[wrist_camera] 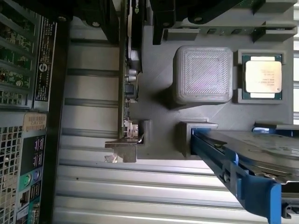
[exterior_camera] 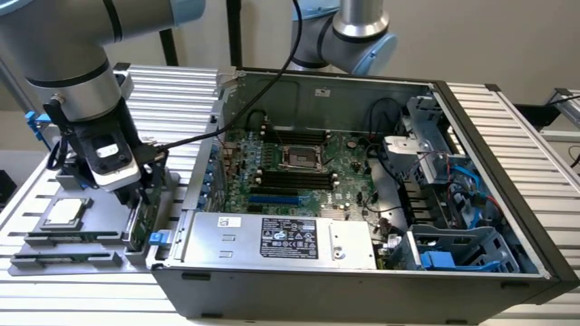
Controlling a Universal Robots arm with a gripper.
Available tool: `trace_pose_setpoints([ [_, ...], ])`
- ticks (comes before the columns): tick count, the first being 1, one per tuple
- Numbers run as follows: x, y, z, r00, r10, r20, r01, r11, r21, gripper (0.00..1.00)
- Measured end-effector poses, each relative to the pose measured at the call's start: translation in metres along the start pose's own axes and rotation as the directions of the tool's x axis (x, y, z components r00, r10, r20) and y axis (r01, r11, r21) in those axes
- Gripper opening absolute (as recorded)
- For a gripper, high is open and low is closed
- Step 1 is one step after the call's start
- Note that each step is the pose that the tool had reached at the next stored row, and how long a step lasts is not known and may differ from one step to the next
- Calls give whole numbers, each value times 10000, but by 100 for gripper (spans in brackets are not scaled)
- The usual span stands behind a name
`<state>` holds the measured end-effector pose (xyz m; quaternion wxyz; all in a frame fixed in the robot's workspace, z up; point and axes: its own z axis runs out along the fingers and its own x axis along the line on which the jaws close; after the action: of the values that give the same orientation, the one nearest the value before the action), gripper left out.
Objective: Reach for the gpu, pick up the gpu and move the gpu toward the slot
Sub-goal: 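Pick up the gpu and move the gpu toward the slot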
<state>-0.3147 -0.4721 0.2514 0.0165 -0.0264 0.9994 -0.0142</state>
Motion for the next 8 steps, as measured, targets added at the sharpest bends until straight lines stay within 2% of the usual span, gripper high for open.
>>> trace_pose_setpoints([
  [3,0,14,18,10000,-52,65,52,10000,2,42],
  [8,4,33,42,9998,-148,124,148,9999,1,42],
])
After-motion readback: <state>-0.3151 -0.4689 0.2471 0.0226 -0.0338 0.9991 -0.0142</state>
